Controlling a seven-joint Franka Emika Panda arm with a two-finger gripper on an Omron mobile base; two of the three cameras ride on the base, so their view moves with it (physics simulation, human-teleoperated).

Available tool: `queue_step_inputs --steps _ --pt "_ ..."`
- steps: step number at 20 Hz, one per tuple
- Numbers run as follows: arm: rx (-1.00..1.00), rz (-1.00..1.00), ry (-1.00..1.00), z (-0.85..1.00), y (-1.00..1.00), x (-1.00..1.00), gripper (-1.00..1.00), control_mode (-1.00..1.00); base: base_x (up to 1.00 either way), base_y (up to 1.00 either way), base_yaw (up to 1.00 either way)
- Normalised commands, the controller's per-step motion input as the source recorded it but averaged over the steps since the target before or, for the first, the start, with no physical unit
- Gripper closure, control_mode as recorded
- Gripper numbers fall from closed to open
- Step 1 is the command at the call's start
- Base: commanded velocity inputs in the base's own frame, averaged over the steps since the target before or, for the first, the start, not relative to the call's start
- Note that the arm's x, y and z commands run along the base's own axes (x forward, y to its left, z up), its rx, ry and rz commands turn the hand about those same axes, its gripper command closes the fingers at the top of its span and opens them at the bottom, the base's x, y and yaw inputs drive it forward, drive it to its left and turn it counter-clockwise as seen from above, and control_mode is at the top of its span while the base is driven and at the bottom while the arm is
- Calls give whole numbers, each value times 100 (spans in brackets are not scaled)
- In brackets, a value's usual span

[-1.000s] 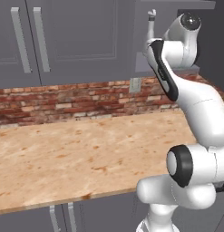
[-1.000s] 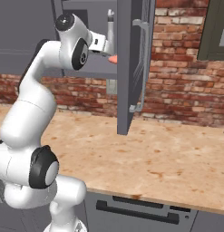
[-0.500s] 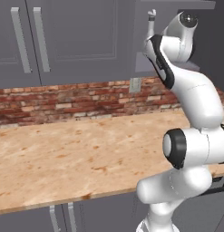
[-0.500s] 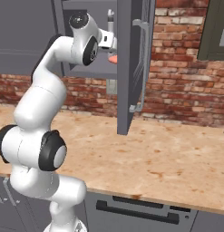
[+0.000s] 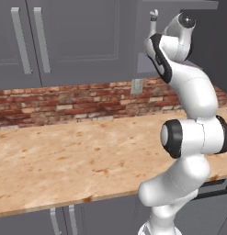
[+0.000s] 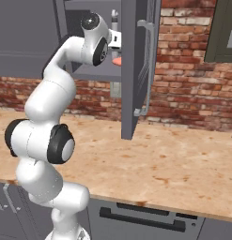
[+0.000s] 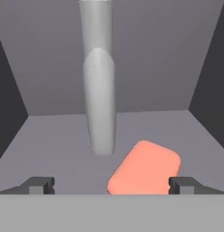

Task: Locate and retrieve the spray and bar soap from the cabinet. Place them next to the sink.

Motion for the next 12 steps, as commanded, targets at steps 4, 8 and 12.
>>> queue_step_inputs --steps 4,8,12 --pt "0 0 0 0 0 35 -100 -100 0 0 0" --pt "0 0 0 0 0 29 -100 -100 0 0 0" --pt "0 0 0 0 0 26 -100 -100 0 0 0"
